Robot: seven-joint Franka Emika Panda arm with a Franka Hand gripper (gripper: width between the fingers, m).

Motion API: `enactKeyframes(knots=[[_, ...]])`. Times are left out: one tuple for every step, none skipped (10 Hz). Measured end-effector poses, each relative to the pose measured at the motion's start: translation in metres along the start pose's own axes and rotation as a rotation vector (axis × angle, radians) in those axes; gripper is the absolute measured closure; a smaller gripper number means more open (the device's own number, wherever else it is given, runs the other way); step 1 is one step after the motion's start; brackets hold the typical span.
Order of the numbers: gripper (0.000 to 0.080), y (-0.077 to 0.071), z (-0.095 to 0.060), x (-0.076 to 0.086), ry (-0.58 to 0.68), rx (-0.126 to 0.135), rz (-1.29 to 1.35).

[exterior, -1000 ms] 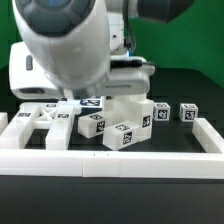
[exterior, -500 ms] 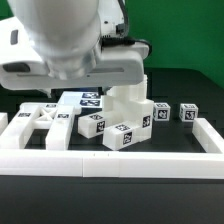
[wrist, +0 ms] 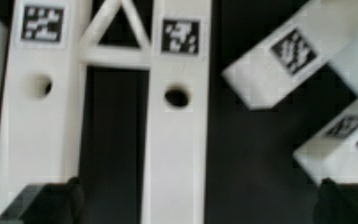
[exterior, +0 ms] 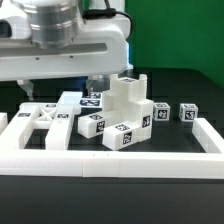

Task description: Assemble chair

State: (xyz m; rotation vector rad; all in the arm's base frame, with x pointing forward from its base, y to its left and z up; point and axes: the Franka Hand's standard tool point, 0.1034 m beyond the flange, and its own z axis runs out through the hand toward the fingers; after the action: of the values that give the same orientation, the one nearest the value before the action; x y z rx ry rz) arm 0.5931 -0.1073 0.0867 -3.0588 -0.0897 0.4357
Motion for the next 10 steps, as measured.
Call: enactKeyframes(knots=[[0.0151,0.0,-0.001,-0.001,0.072,-0.008,0.011],[0.0151,-0.002,0.001,0.002,0.147,-0.02,0.039],[0.0151,0.002,0.0,0.003,0.199,-0.037,0.031],[0.0151,0.007,-0.001,0.007,0.277,-0.057,0.038],[0.0151,0.009,0.002,0.005,0.305,-0.069,0.043],[0.0151,0.01,0.007,0.006,0.309,-0.066,0.053],[0.0151,0.01,0.013,0.005,0.3,-0.066,0.053],[0.0151,0.011,0.017,0.005,0.294,-0.065,0.056],[0.0151,0.011,0.025,0.004,0.281,-0.051,0.075],[0.0151,0.007,0.03,0.003,0.261,-0.025,0.094]])
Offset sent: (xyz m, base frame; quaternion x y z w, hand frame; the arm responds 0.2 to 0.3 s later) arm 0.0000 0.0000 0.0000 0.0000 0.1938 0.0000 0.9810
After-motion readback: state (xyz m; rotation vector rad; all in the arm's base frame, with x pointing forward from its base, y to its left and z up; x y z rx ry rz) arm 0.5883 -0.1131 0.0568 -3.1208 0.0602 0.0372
